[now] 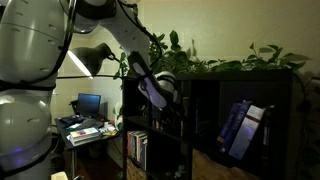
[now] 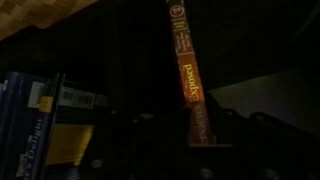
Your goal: Lay down the book on the upper shelf
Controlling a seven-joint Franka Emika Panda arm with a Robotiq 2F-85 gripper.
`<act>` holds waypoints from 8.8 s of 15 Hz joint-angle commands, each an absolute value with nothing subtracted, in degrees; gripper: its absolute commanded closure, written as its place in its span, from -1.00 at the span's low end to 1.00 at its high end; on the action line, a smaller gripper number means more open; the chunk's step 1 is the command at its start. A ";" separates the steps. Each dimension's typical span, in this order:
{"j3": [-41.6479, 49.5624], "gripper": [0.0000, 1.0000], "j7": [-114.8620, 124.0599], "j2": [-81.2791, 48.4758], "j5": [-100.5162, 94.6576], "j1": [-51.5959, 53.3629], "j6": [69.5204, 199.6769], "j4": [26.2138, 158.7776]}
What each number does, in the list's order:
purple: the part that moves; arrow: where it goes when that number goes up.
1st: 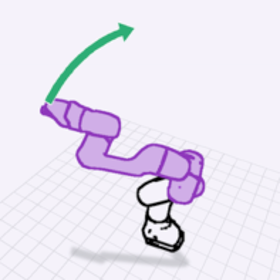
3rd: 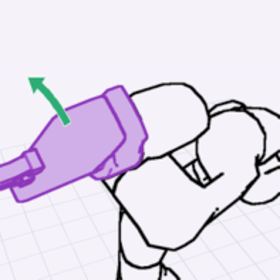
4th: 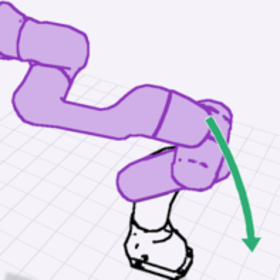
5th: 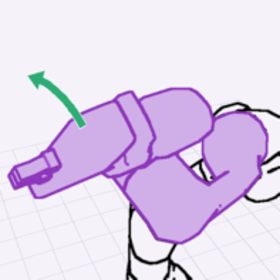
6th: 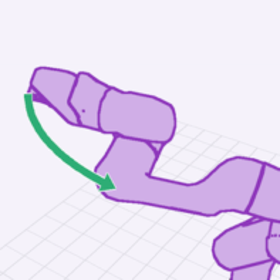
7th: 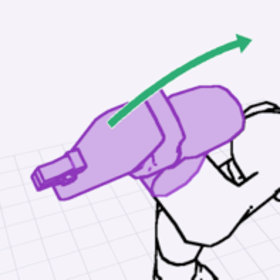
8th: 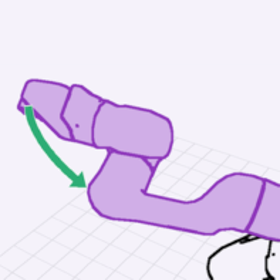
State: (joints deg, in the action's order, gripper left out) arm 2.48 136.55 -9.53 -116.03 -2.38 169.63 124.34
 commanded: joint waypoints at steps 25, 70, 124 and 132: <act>-0.65 0.94 146.51 -0.19 -128.45 -2.82 177.45 127.31; -29.13 0.97 149.71 -14.99 -146.66 -17.02 147.68 126.31; -9.93 0.83 68.75 -2.94 -61.30 -8.52 169.34 136.47; -10.29 0.94 62.62 -4.49 -51.57 -8.82 169.00 137.16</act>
State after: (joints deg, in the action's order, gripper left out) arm -9.72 65.36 -4.99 -55.33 -8.43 170.56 136.14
